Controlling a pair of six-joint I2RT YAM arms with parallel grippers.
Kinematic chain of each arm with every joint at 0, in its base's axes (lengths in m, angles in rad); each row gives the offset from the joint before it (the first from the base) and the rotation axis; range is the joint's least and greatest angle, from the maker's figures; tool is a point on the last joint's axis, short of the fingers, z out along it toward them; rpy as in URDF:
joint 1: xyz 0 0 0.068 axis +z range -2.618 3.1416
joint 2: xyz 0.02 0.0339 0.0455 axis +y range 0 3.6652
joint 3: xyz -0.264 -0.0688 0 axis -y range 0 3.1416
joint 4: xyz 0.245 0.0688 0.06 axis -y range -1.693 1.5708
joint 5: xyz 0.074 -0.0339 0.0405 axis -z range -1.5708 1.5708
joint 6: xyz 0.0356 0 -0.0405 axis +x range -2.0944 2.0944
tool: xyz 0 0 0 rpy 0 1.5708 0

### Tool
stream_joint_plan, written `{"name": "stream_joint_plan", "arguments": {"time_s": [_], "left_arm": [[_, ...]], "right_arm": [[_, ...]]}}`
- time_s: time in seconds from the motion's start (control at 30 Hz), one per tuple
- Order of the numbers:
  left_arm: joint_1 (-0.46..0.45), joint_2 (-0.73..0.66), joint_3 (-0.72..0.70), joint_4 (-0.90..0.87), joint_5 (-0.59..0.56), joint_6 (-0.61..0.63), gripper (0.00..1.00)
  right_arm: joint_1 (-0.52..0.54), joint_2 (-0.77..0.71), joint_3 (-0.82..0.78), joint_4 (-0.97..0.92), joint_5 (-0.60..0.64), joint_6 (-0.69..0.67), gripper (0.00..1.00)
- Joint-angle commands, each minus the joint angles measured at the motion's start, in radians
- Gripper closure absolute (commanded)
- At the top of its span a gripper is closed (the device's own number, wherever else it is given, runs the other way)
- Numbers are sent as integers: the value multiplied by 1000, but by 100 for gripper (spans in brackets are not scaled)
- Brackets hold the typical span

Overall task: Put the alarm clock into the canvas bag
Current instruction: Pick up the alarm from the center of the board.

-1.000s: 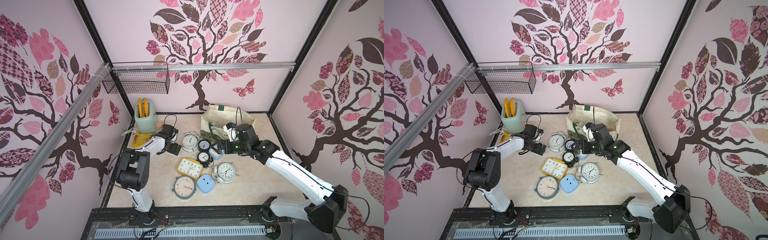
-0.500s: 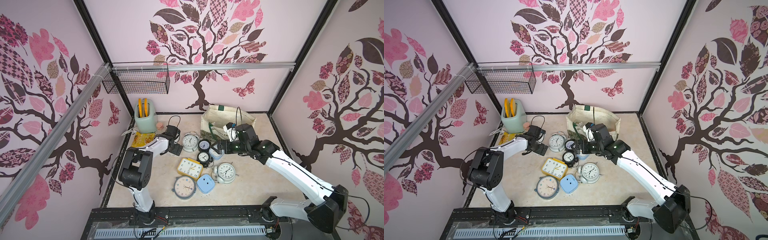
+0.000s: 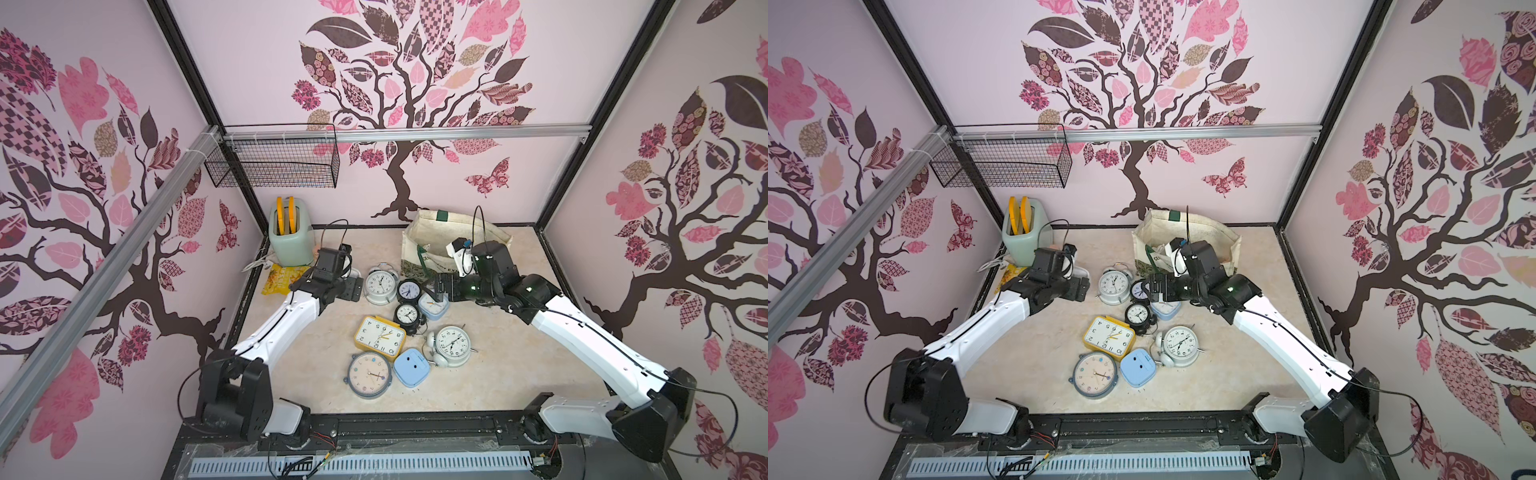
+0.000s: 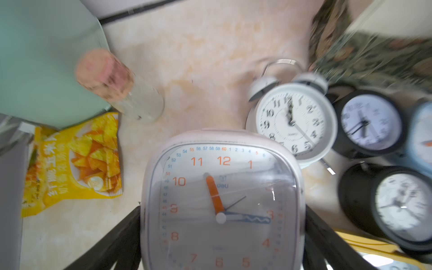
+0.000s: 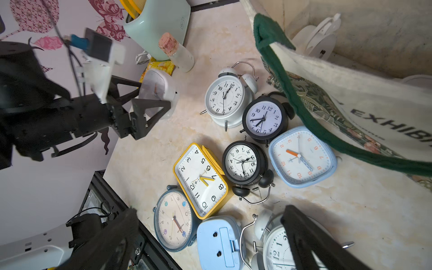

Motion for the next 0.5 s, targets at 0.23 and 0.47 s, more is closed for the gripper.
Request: {"name": "stream_joint_plan", "arguments": {"time_s": [0.23,0.47], "left_arm": [[-131,-220,-127,263,562,101,14],[-202,-197,-163,415,682,61,13]], "right_arm": [[3,124,221,-52,-120,5,0],[11,159,239,-64,-183,38,0]]}}
